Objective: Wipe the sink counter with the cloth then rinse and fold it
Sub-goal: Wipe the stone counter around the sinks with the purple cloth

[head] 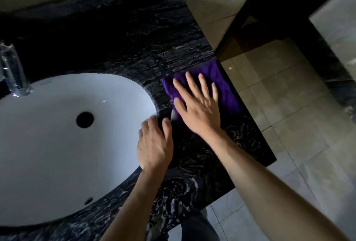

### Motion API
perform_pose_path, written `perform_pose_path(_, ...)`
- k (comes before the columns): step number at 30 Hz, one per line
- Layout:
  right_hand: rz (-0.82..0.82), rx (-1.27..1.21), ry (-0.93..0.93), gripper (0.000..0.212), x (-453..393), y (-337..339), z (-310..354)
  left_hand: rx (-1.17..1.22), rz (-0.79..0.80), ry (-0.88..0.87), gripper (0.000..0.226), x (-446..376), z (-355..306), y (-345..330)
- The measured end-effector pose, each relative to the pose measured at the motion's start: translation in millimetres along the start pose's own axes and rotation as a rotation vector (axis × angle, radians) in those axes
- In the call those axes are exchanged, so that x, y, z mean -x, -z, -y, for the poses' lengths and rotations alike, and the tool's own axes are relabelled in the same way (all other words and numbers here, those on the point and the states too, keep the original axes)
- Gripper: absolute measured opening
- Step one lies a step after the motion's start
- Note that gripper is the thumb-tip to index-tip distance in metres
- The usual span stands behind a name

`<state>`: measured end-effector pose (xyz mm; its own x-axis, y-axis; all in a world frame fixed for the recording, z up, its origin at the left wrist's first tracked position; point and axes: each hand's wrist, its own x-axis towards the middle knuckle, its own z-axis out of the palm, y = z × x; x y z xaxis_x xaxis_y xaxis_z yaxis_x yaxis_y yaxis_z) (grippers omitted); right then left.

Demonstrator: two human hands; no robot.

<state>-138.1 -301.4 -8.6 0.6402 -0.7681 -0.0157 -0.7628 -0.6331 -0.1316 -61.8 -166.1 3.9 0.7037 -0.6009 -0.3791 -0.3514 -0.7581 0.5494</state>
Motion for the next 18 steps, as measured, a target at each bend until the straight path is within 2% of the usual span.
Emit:
perform_pose_path(2, 0.036, 0.008, 0.030, 0.060, 67, 4, -7, 0.043, -0.038, 0.019, 0.056, -10, -13, -5)
perform_pose_path(5, 0.089, 0.012, 0.009, 0.059, 182, 4, -31, -0.027, -0.067, 0.013, 0.058, -12, -20, -10)
perform_pose_path(7, 0.139, 0.026, -0.031, 0.062, 213, 4, -49, -0.057, -0.066, 0.005, 0.061, -9, -16, -11)
perform_pose_path(12, 0.138, 0.054, -0.158, 0.059, 153, 13, -72, -0.047, -0.100, 0.025, 0.064, -11, -18, -11)
perform_pose_path(18, 0.072, 0.074, -0.046, 0.061, 17, 10, -65, -0.029, -0.121, 0.054, 0.069, -9, -20, -11)
